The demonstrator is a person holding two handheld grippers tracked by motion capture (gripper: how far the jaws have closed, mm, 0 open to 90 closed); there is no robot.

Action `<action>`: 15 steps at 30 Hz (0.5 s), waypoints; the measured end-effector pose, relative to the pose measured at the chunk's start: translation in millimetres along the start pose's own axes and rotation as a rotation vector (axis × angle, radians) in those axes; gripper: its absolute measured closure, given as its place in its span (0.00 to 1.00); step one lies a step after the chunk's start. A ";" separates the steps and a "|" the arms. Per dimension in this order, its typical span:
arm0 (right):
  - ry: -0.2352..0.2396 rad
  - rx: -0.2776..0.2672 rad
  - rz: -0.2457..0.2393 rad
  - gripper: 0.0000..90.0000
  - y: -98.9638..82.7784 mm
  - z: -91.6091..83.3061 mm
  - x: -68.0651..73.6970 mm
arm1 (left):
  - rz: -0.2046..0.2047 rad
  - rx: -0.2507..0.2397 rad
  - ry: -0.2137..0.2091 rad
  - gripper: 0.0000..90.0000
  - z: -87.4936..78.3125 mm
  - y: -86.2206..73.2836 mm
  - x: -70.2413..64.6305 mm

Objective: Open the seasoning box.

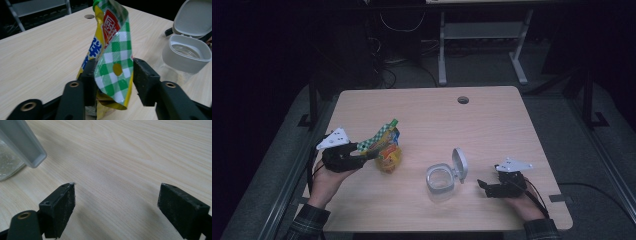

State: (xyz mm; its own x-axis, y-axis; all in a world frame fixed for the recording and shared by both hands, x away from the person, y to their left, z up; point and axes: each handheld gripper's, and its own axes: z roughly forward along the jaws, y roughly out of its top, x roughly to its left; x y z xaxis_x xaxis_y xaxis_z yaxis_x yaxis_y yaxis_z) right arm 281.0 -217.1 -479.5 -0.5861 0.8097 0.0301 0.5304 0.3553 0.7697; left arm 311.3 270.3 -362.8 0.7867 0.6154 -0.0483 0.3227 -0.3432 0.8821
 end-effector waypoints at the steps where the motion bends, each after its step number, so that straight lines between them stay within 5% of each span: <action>1: -0.001 0.000 0.000 0.15 0.0 0.0 0.1 | 0.001 0.002 0.002 0.68 -0.1 0.3 0.3; 11: -0.001 0.003 -0.006 0.15 0.1 0.5 -0.2 | 0.039 -0.004 0.039 0.94 -1.9 1.6 2.6; 15: -0.001 0.006 -0.007 0.15 0.3 0.7 0.0 | 0.037 -0.007 0.033 0.98 -1.5 1.9 5.4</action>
State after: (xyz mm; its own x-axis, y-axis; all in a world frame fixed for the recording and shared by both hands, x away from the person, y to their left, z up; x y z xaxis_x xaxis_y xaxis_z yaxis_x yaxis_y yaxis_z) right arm 281.6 -216.7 -479.8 -0.5891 0.8077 0.0245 0.5304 0.3635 0.7659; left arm 315.4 274.1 -360.6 0.7803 0.6254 -0.0007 0.2903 -0.3611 0.8862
